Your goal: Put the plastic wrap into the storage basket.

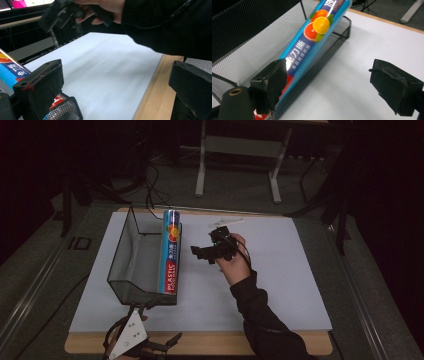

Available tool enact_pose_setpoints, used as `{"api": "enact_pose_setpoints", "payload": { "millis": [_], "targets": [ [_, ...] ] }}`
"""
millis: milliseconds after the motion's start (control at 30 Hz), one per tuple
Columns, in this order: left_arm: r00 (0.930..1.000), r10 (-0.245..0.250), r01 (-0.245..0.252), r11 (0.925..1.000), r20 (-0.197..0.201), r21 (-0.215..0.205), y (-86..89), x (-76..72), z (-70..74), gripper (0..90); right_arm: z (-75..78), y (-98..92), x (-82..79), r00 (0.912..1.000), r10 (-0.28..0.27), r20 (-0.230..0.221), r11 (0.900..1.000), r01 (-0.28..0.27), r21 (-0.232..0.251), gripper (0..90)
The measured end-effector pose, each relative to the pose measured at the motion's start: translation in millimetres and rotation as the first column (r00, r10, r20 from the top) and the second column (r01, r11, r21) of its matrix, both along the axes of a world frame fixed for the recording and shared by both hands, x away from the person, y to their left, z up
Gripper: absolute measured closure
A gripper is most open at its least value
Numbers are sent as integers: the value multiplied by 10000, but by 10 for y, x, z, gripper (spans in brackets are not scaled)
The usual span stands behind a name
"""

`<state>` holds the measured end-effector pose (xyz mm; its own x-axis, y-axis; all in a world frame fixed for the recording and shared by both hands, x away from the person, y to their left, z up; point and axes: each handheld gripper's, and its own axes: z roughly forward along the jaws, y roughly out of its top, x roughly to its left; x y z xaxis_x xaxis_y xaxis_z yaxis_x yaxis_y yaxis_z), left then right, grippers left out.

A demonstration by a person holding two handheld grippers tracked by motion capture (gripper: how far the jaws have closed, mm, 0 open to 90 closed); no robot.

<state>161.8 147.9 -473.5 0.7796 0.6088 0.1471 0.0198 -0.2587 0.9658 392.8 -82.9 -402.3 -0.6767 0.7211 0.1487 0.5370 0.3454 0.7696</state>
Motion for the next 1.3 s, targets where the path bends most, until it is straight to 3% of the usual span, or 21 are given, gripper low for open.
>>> {"api": "enact_pose_setpoints", "payload": {
  "millis": [67, 300, 800, 1300],
  "targets": [
    [10000, 26, -26, 10000, -7, 5, -1, 3, -3, 3, 1, -193, -68, 9998, -15, 178, 10000, 15, 20, 140],
    [10000, 21, -21, 10000, -49, 45, -12, 4, -7, 3, -15, -480, -186, 9990, -58, 442, 9997, 69, -239, 140],
    [10000, -15, 16, 10000, -56, 96, -23, 6, -13, 3, -174, -1025, -450, 9996, 101, 259, 9988, -89, -473, 144],
    [10000, -50, 51, 9999, -71, 93, -30, 12, -19, 3, -332, -1315, -729, 9996, 192, 219, 9974, -177, -702, 145]
  ]
}}
